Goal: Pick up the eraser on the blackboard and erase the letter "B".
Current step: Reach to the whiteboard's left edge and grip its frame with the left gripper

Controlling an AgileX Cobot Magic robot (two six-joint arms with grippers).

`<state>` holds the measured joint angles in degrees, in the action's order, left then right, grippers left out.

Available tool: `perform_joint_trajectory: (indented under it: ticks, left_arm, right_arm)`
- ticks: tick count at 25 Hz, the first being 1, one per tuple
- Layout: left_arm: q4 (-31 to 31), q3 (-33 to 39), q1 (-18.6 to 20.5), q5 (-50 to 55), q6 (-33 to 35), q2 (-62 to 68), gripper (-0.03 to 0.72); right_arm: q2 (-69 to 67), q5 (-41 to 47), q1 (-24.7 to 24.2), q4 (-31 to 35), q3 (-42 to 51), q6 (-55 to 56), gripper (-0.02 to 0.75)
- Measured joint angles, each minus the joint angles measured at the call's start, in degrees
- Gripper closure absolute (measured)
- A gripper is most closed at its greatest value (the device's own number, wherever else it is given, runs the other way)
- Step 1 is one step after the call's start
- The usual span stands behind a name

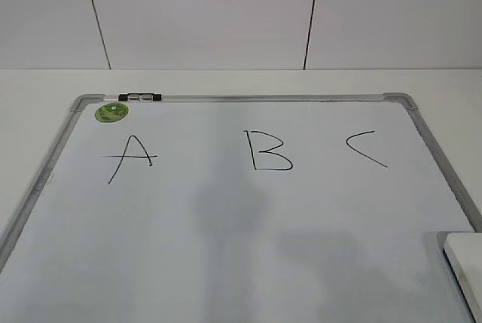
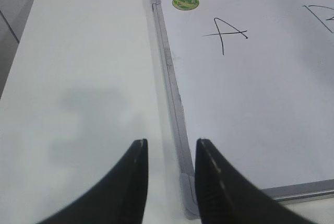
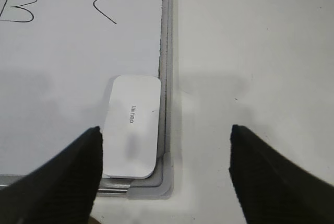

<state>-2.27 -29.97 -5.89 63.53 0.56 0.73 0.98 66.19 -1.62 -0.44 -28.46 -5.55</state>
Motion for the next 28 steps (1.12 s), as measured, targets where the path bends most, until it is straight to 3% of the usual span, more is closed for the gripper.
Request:
perform_joint_trajectory:
  ticks: [7, 15, 28]
  left_arm:
    - [0.0, 0.0, 0.0, 0.0, 0.0, 0.0, 0.453]
    - [-0.2, -1.7, 0.0, -0.2, -0.2, 1.8, 0.447]
    - [-0.5, -6.0, 0.0, -12.1, -3.0, 30.8, 0.447]
  right_arm:
    - [-3.3, 0.0, 0.0, 0.0, 0.0, 1.4, 0.154]
    - [-16.5, 0.3, 0.0, 0.4, -0.6, 7.1, 0.154]
    - [-47.6, 4.4, 0.0, 1.4, -13.2, 10.2, 0.154]
